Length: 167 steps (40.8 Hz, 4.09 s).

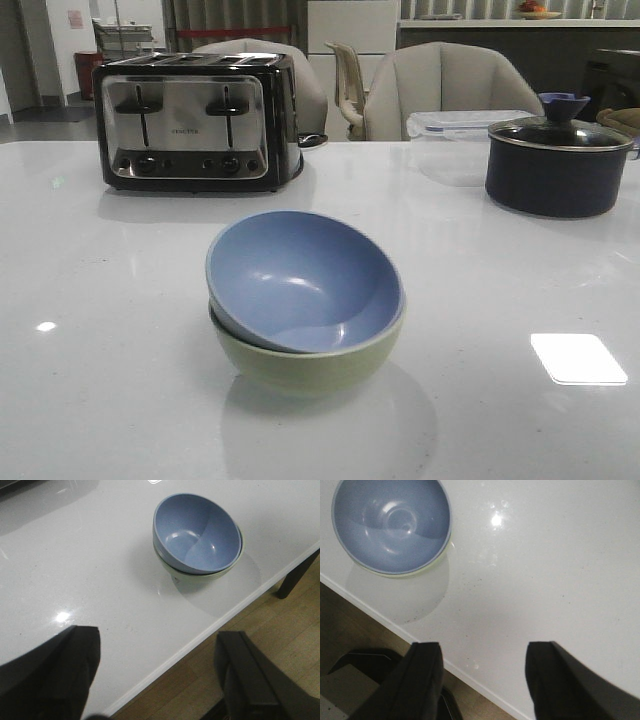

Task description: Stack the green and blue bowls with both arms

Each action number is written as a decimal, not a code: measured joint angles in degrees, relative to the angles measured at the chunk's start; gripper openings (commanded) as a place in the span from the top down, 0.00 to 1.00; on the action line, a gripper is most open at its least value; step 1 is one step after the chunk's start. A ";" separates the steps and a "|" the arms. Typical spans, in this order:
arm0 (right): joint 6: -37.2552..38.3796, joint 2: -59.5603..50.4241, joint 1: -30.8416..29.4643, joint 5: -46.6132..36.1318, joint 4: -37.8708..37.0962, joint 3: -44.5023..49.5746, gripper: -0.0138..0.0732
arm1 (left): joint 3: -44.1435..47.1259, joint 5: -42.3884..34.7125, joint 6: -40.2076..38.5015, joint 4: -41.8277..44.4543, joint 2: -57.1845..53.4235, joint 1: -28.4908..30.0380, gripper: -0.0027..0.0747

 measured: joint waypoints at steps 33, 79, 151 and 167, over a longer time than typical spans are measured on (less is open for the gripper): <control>0.21 -12.05 0.00 0.22 0.00 5.62 0.80 | 0.00 -5.73 0.00 0.00 0.00 0.00 0.84; 0.34 -12.05 0.00 1.07 0.00 5.62 0.80 | 33.41 -27.29 -3.92 -0.22 -35.45 28.06 0.84; 0.40 -12.05 0.00 1.07 0.00 5.62 0.80 | 40.00 -44.96 -9.52 3.23 -35.74 28.94 0.84; 0.40 -12.05 0.00 1.07 0.00 5.62 0.80 | 40.00 -44.96 -9.52 3.23 -35.74 32.35 0.84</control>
